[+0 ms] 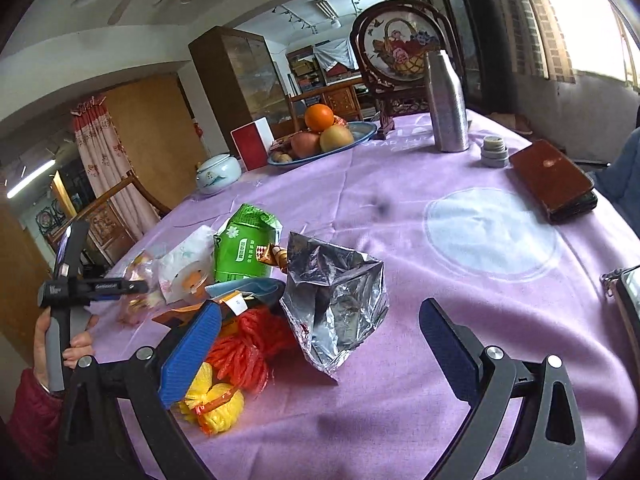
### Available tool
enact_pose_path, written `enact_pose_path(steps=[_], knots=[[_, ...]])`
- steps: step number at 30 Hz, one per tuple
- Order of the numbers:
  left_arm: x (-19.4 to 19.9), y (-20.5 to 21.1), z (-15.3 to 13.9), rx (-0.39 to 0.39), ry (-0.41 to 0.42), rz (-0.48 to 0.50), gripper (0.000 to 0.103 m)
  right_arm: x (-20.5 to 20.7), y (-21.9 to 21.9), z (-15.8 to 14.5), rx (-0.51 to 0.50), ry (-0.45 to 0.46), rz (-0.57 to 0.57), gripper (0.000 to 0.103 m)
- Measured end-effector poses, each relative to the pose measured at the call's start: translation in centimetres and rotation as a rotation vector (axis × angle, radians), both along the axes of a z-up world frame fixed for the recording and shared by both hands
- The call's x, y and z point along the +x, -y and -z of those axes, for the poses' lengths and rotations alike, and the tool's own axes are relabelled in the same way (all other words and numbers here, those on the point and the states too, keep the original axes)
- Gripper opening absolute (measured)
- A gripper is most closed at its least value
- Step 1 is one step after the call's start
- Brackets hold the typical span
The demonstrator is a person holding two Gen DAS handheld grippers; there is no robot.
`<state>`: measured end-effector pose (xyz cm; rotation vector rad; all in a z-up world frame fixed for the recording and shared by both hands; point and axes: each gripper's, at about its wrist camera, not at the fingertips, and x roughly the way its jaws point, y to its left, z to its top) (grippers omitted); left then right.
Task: Collect trash
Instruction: 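Return the left tool to the table and grasp the clear plastic cup with orange peel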
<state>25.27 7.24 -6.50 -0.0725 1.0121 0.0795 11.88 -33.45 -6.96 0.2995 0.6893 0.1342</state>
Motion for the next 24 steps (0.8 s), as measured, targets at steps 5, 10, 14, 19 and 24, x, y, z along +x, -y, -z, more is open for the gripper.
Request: enact_pose_path(steps=[5, 10, 14, 19, 24], knots=[[-2.9, -4.0, -1.5, -0.025, 0.043, -0.084, 0.096, 0.0, -0.3, 0.0, -0.002, 0.003, -0.009, 0.098], [-4.1, 1.1, -3.8, -0.035, 0.131, 0.064, 0.096, -0.1, -0.4, -0.1, -0.010, 0.004, -0.008, 0.098], [-3.8, 5.1, -4.4, 0.011, 0.160, 0.167, 0.096, -0.2, -0.2, 0.0, 0.008, 0.001, -0.004, 0.098], [-3.4, 4.6, -4.0, 0.077, 0.167, 0.116, 0.096, -0.2, 0.0, 0.0, 0.026, 0.002, -0.012, 0.098], [-3.5, 0.7, -2.8, 0.069, 0.134, 0.015, 0.096, -0.2, 0.0, 0.0, 0.027, 0.004, -0.011, 0.098]])
